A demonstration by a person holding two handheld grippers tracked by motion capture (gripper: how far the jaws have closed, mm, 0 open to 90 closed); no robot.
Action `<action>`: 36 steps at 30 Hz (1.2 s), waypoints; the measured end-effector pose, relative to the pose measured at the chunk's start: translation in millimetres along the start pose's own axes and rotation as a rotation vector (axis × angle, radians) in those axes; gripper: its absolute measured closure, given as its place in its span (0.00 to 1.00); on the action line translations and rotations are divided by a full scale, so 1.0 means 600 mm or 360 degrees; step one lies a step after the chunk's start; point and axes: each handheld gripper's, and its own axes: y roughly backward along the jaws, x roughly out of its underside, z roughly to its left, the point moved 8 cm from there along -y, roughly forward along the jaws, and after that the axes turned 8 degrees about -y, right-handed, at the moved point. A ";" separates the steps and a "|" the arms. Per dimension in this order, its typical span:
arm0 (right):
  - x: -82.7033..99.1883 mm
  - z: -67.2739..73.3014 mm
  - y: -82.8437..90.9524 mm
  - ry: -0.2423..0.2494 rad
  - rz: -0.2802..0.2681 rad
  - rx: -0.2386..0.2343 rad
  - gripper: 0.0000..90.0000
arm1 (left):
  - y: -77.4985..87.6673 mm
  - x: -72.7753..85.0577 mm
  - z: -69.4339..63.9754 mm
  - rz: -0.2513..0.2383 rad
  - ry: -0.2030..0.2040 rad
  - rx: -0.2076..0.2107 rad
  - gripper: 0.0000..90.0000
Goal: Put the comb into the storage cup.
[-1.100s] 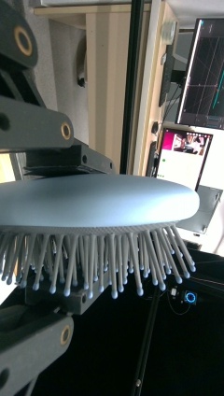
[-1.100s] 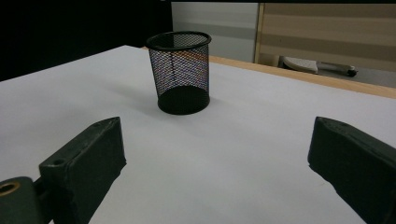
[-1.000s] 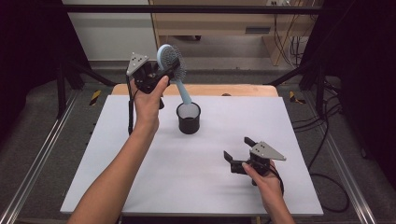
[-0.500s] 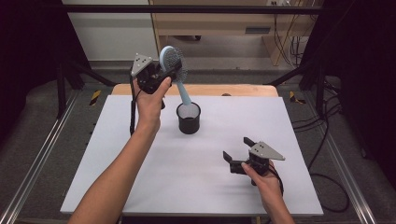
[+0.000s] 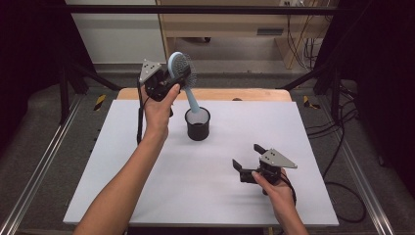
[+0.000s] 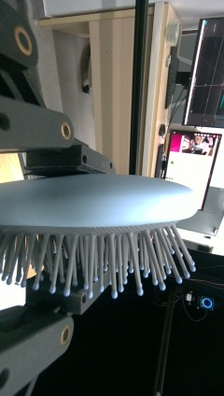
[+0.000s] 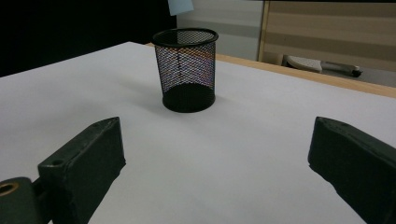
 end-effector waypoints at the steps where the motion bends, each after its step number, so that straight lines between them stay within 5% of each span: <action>1: 0.000 0.000 0.000 0.0000 0.0001 0.0000 0.04 | -0.001 0.001 -0.001 0.0001 -0.0001 0.0000 0.56; 21: 0.001 0.001 0.000 0.0001 0.0005 -0.0002 0.04 | -0.021 0.036 -0.018 0.0072 -0.0064 0.0025 0.56; 36: 0.001 0.002 -0.001 0.0012 0.0008 -0.0007 0.04 | -0.031 0.068 -0.016 0.0119 -0.0043 0.0021 0.56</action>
